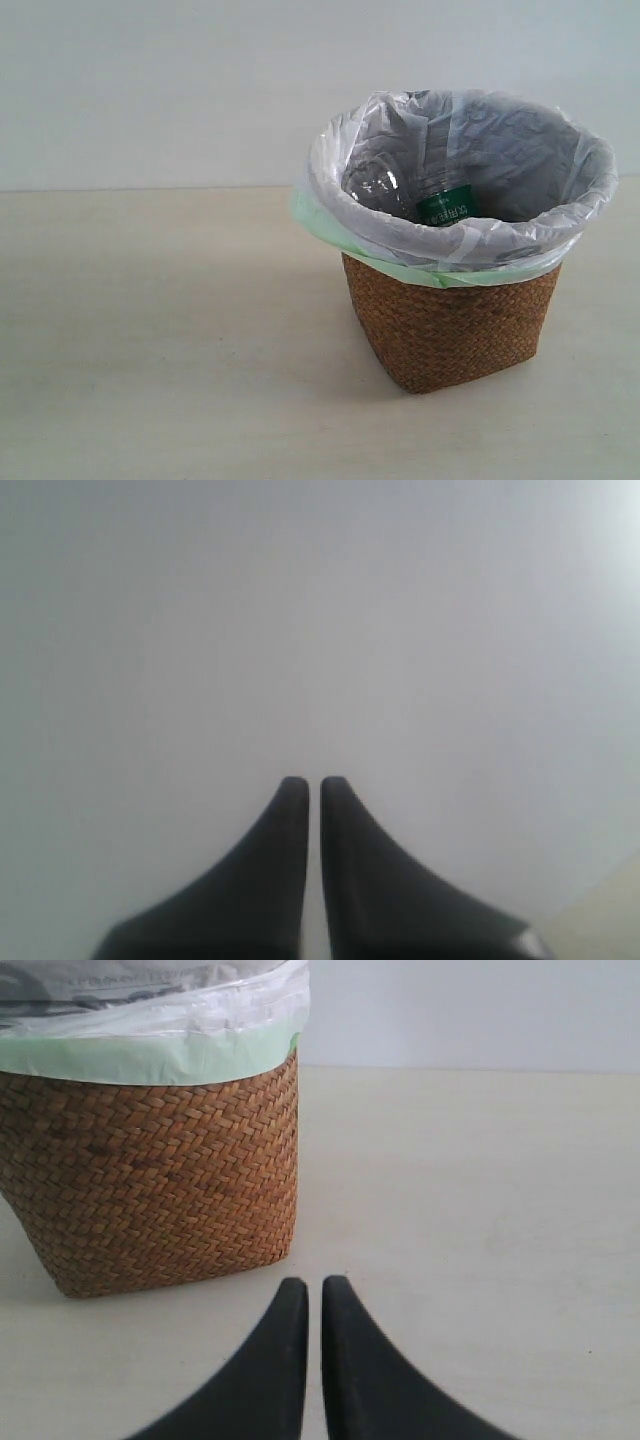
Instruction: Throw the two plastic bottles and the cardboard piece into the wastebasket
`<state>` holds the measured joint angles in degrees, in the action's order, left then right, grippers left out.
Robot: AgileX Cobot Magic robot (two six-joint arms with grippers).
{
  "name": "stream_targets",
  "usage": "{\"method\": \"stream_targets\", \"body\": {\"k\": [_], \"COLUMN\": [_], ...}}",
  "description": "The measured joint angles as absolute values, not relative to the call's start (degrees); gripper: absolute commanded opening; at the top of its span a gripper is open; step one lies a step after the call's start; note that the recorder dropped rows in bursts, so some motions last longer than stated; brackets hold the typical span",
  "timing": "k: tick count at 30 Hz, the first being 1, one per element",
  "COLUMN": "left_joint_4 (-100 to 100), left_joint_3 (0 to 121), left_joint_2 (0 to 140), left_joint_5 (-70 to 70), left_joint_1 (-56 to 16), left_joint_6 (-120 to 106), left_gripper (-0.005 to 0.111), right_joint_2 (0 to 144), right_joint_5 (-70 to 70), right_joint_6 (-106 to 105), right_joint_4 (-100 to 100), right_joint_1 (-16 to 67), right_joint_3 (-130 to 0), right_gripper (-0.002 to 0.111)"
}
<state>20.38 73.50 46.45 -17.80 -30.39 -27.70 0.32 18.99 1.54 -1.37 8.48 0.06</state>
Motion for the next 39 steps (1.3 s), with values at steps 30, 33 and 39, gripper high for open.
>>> {"method": "stream_targets", "body": {"k": [30, 33, 39], "left_joint_4": [20.15, 20.15, 20.15], "left_joint_3": [29.00, 28.37, 28.37], "left_joint_2": [20.83, 20.83, 20.83], "left_joint_5": [-15.02, -15.82, -15.92], "left_joint_1": [-30.39, -30.39, -30.39], "left_joint_6": [-10.68, -10.55, -10.55], "left_gripper": [0.004, 0.004, 0.004], "right_joint_2": [0.32, 0.32, 0.32], "right_joint_5": [18.99, 18.99, 18.99], "right_joint_6": [1.54, 1.54, 1.54], "right_joint_4": [-1.37, -1.37, -1.37], "right_joint_1": [8.48, 8.48, 8.48], "right_joint_3": [0.06, 0.06, 0.06], "right_gripper": [0.003, 0.003, 0.003]}}
